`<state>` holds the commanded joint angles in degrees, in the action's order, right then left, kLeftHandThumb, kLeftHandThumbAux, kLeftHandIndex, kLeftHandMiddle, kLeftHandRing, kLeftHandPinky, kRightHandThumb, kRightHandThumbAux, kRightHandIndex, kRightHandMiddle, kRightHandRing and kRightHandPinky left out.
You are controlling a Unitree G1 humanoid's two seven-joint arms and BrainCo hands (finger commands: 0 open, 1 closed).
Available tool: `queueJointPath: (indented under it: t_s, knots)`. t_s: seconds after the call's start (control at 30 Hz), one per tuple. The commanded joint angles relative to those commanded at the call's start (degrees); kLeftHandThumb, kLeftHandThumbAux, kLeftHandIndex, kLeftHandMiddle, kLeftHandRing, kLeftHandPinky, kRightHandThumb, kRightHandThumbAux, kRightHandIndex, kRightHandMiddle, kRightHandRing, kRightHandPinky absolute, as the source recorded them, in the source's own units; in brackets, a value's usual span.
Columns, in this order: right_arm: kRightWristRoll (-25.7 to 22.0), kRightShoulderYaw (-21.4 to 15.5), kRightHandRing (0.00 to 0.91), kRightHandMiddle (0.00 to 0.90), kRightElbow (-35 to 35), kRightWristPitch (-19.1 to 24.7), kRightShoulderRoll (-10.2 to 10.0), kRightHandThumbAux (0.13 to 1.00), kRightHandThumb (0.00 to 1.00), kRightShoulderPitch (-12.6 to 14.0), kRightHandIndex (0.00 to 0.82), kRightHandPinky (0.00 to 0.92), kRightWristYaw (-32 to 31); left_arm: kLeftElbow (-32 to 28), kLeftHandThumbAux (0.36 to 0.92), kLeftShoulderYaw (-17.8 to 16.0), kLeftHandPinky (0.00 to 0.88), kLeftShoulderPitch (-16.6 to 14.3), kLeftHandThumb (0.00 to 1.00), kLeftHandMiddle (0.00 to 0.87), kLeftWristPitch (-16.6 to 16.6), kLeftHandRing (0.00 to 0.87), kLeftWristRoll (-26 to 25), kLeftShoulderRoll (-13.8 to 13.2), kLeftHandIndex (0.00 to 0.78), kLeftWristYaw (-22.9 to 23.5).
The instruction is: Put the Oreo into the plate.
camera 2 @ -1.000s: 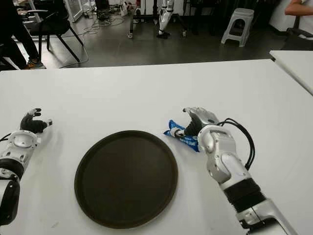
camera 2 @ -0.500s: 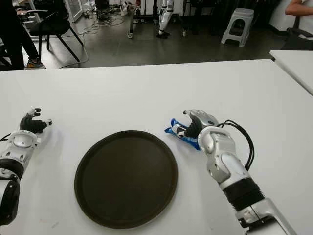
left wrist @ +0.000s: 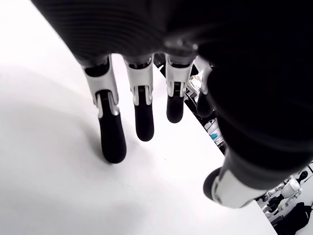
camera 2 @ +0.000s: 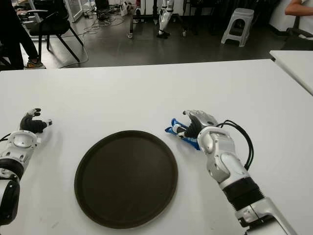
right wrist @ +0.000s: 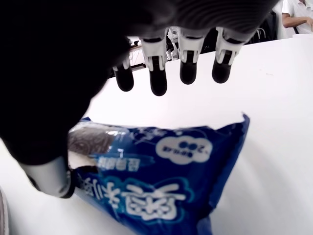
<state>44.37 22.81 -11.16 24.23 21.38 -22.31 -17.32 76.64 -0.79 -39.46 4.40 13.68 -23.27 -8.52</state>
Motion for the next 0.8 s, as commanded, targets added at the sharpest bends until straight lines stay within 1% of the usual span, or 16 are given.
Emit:
queueJointPath:
  t_s: [0.27,0.37,0.53,0.8]
  knots:
    - [0.1,0.5,0.022,0.013,-0.4,0.4,-0.1,0.642,0.172,-0.1,0.0,0.015,-0.1,0.0,0.768,0.1,0.223,0.0,0.255,0.153,0.0,0.196,0.1,0.0,0.064,0.0]
    - [0.2,0.8,0.026,0.012,-0.4,0.5,-0.2,0.641,0.153,0.0,0.0,0.026,0.0,0.0,0.761,-0.2,0.204,0.0,0.251,0.149,-0.2,0.188,-0.2,0.0,0.058,0.2]
    - [0.0,1.0,0.02,0.006,-0.7,0.7,-0.4,0.641,0.161,0.0,0.0,0.024,0.1,0.1,0.754,-0.5,0.185,0.0,0.249,0.136,-0.2,0.172,-0.5,0.0,0.042,0.5]
    - [-0.3,1.0,0.016,0.003,-0.5,0.6,-0.6,0.643,0.188,0.2,0.0,0.02,0.1,0.0,0.761,-1.1,0.202,0.1,0.271,0.15,0.5,0.18,-1.0,0.0,0.052,0.6]
